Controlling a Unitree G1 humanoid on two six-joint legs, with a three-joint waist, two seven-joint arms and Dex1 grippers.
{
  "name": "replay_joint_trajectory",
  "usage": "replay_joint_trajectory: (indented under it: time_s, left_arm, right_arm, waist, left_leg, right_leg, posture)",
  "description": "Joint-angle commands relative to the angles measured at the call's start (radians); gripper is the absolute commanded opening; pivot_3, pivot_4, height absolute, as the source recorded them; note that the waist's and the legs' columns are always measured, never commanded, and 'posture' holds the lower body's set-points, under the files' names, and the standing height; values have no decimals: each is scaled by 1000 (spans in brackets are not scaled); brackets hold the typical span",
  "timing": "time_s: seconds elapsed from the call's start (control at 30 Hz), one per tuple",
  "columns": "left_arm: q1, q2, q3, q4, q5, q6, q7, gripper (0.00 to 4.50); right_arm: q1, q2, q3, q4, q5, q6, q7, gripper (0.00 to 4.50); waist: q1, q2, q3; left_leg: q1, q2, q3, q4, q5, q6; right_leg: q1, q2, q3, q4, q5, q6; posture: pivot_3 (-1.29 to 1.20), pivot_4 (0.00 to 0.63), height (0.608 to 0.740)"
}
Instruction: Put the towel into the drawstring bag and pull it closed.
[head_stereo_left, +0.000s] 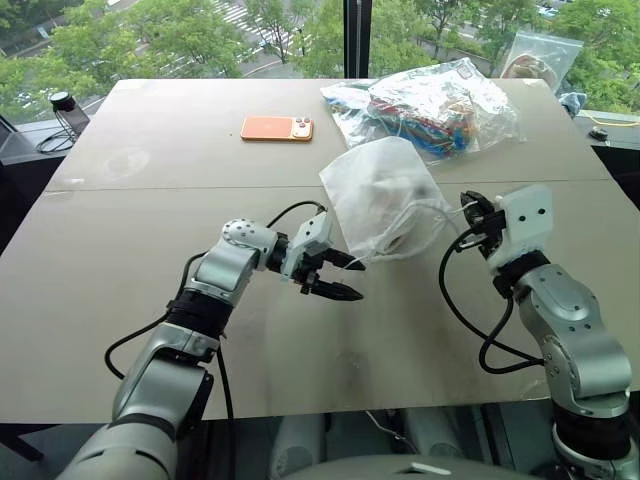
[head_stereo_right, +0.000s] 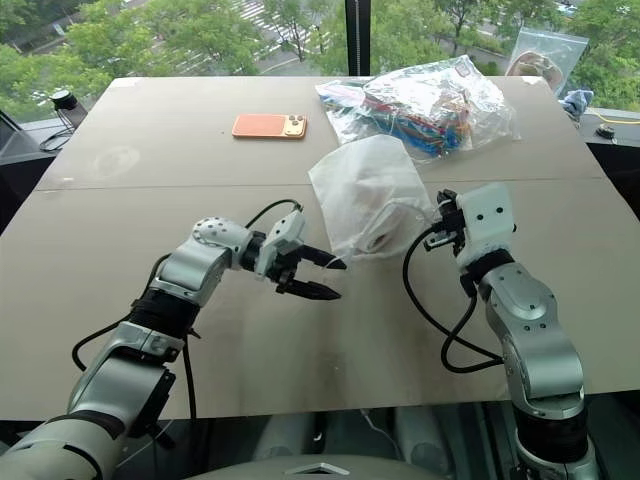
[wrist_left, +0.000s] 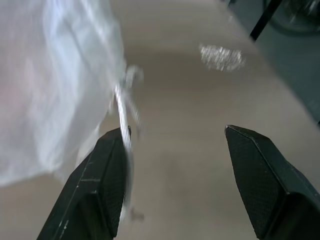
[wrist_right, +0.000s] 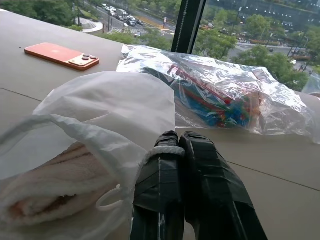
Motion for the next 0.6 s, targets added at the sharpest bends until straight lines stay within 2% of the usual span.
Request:
replay_joint_trajectory:
  time_s: [0.03, 0.1, 0.17, 0.23, 0.4, 0.53, 0.6]
  left_arm:
    - [-8, 15, 63, -95, -123, 146, -34, 2669]
    - [3, 29, 90, -141, -177, 219, -32, 2088]
    - [11, 30, 146, -188, -250, 293, 3, 958]
    - [7, 29, 191, -227, -312, 370, 40, 150]
    - [-114, -63, 444, -225, -566, 583, 301, 38]
    - [-233, -180, 631, -185, -739, 628, 587, 38]
    - [-257, -216, 680, -189, -792, 635, 689, 38]
  right_arm:
    - [-1, -3, -46, -57, 1, 0, -15, 0]
    - [-4, -1, -58, -59, 2, 1, -19, 0]
    - [-16, 1, -76, -55, 3, 0, -28, 0]
    - [-30, 3, -91, -48, 5, -2, -36, 0]
    - [-125, -6, -143, 29, -23, -52, -76, 0]
    - [-236, -10, -175, 93, -42, -82, -115, 0]
    - [-273, -14, -180, 111, -41, -86, -118, 0]
  waist:
    - [-1, 0, 0]
    - [-3, 0, 0]
    - [-6, 0, 0]
    - [-7, 0, 0]
    - [-8, 0, 0]
    - [-8, 0, 0]
    - [-9, 0, 0]
  left_leg:
    - [0, 0, 0, 0, 0, 0]
    - [0, 0, 0, 0, 0, 0]
    - [0, 0, 0, 0, 0, 0]
    - [0, 0, 0, 0, 0, 0]
    - [0, 0, -1, 1, 0, 0]
    - [0, 0, -2, 4, 0, 0]
    - [0, 0, -2, 4, 0, 0]
  right_leg:
    - [0, 0, 0, 0, 0, 0]
    - [0, 0, 0, 0, 0, 0]
    - [0, 0, 0, 0, 0, 0]
    - [0, 0, 0, 0, 0, 0]
    - [0, 0, -1, 1, 0, 0]
    - [1, 0, -2, 1, 0, 0]
    - [2, -1, -1, 1, 0, 0]
  posture:
    - [0, 150, 740]
    - [0, 150, 740]
    - [0, 150, 740]
    - [0, 150, 740]
    - [0, 150, 740]
    - [0, 150, 740]
    - [0, 150, 740]
